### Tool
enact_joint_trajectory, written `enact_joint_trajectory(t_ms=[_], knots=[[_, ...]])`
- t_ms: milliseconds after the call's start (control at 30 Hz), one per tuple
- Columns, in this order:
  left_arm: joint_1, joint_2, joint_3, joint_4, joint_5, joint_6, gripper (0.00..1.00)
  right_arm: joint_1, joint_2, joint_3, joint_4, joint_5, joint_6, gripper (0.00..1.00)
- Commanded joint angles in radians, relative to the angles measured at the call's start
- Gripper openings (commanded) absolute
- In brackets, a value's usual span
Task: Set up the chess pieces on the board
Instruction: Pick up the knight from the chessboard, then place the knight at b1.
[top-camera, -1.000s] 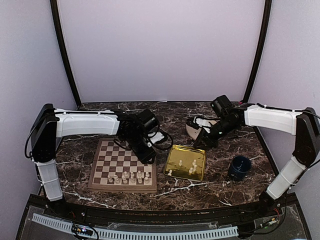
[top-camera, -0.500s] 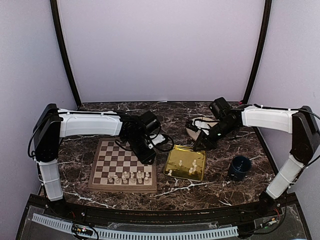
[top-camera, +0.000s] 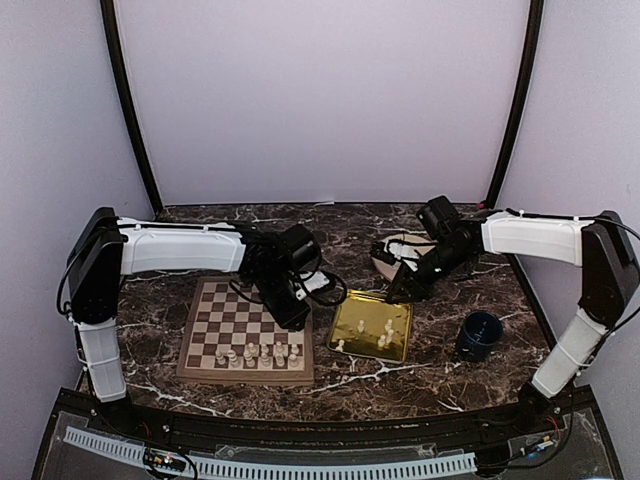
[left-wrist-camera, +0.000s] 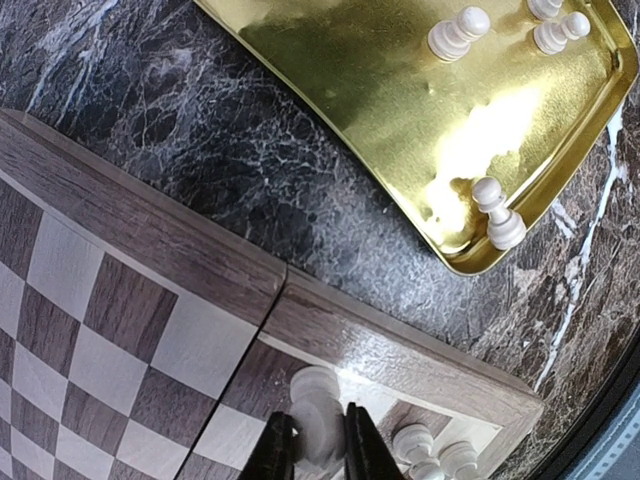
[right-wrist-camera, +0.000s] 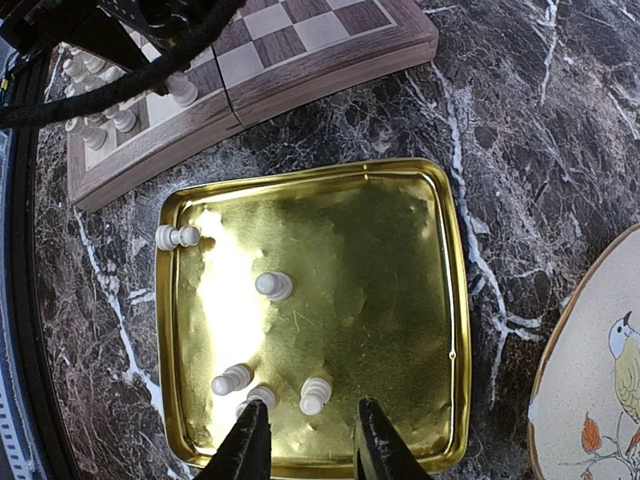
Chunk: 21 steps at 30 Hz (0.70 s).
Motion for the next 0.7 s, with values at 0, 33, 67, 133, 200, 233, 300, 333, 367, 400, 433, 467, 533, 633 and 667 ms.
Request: enact_joint_trajectory(t_ms=[0, 33, 67, 133, 200, 233, 300, 333, 367, 400, 433, 467, 533, 633, 667], knots=[[-0.01, -0.028, -0.023, -0.032, 0.007, -0.019, 0.1, -0.004, 0.012, 0.003, 0.005, -0.015, -0.01, 0.3], [-0.01, -0.04, -0.034, -0.032, -0.004, -0.03, 0.09, -0.004, 0.012, 0.002, 0.004, -0.015, -0.01, 0.3], [-0.01, -0.061, -0.046, -0.032, -0.029, -0.042, 0.08, -0.004, 0.012, 0.001, 0.006, -0.013, -0.01, 0.3], [-0.009, -0.098, -0.074, -0.037, -0.068, -0.063, 0.07, -0.005, 0.012, 0.0, 0.007, -0.012, -0.01, 0.3], [-0.006, -0.127, -0.095, -0.061, -0.102, -0.096, 0.06, -0.005, 0.013, 0.0, 0.008, -0.013, -0.011, 0.3], [-0.003, -0.139, -0.101, -0.08, -0.118, -0.115, 0.06, -0.006, 0.016, -0.001, 0.007, -0.015, -0.011, 0.3], [0.005, -0.171, -0.125, -0.105, -0.156, -0.157, 0.05, -0.004, 0.022, 0.001, 0.006, -0.02, -0.012, 0.3], [0.011, -0.189, -0.141, -0.114, -0.172, -0.176, 0.05, -0.004, 0.025, 0.001, 0.005, -0.021, -0.013, 0.3], [0.021, -0.213, -0.157, -0.12, -0.182, -0.198, 0.05, -0.004, 0.027, 0.002, 0.004, -0.024, -0.014, 0.3], [0.035, -0.238, -0.173, -0.127, -0.187, -0.218, 0.04, -0.005, 0.028, 0.003, 0.005, -0.027, -0.014, 0.3], [0.052, -0.263, -0.191, -0.13, -0.188, -0.238, 0.04, -0.005, 0.03, 0.003, 0.003, -0.027, -0.014, 0.3], [0.068, -0.292, -0.21, -0.132, -0.188, -0.257, 0.04, -0.004, 0.03, 0.001, 0.003, -0.03, -0.014, 0.3], [0.108, -0.347, -0.264, -0.134, -0.185, -0.297, 0.04, -0.005, 0.033, 0.0, 0.003, -0.038, -0.012, 0.3], [0.154, -0.422, -0.328, -0.14, -0.182, -0.352, 0.04, -0.004, 0.045, 0.002, -0.003, -0.05, -0.014, 0.3], [0.161, -0.444, -0.345, -0.145, -0.183, -0.369, 0.04, -0.004, 0.048, 0.003, -0.006, -0.051, -0.015, 0.3]])
